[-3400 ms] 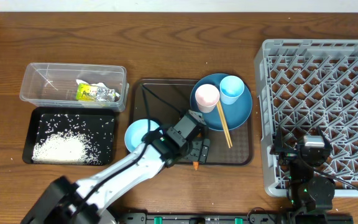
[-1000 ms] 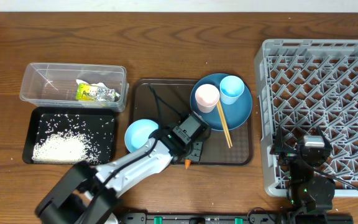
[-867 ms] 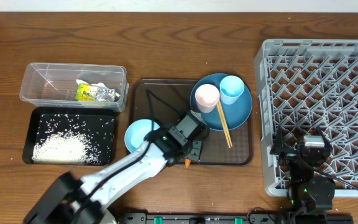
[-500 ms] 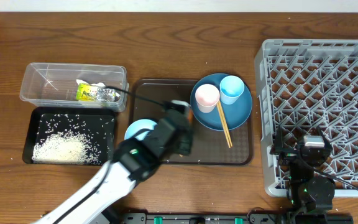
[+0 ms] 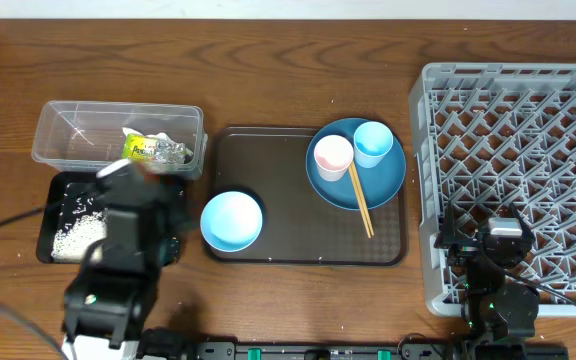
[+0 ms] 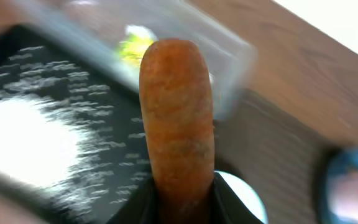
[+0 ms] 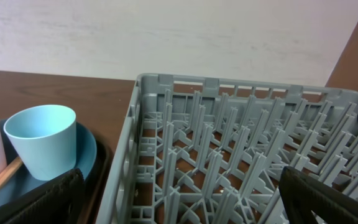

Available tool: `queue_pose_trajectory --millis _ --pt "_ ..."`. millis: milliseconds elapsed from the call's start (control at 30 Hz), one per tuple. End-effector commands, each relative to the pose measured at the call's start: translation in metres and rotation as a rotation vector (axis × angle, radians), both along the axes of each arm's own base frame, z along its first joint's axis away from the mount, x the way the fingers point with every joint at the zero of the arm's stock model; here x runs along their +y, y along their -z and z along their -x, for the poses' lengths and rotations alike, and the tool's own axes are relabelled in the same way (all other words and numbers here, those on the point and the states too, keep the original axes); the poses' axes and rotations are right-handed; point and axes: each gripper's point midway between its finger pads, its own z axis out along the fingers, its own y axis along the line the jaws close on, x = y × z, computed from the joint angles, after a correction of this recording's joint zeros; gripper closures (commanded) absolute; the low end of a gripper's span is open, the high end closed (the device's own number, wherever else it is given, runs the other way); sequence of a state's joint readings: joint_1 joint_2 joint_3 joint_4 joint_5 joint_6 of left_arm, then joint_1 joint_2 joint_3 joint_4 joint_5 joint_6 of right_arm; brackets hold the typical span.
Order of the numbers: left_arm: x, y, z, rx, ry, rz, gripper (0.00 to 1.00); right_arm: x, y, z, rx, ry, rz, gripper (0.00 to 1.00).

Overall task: Sort waste into correct bins and load items into the dishwasher rack
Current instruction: 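Carry the carrot left and drop it onto the black rice tray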

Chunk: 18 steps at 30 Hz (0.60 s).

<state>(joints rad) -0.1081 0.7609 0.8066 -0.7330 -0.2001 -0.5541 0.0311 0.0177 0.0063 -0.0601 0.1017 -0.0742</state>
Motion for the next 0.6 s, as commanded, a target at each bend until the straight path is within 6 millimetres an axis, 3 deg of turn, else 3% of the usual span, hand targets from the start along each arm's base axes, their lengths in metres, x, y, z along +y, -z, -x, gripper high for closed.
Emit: queue_pose_trajectory --millis 0,100,267,567 --pt "0.041 0.001 0.011 0.023 -0.179 -0.015 0.94 -0.001 0.001 0.000 0.005 0.002 0.010 0.01" --pt "0.065 0.018 0.021 0.096 -0.288 0.000 0.94 -0.001 0.001 0.000 0.005 0.002 0.010 0.01" --pt "0.087 0.042 0.030 0.205 -0.405 0.030 0.91 -0.001 0.001 0.000 0.005 0.002 0.010 0.01" --pt "0.094 0.097 0.026 0.448 -0.426 0.046 0.90 -0.001 0.001 0.000 0.005 0.002 0.010 0.01"
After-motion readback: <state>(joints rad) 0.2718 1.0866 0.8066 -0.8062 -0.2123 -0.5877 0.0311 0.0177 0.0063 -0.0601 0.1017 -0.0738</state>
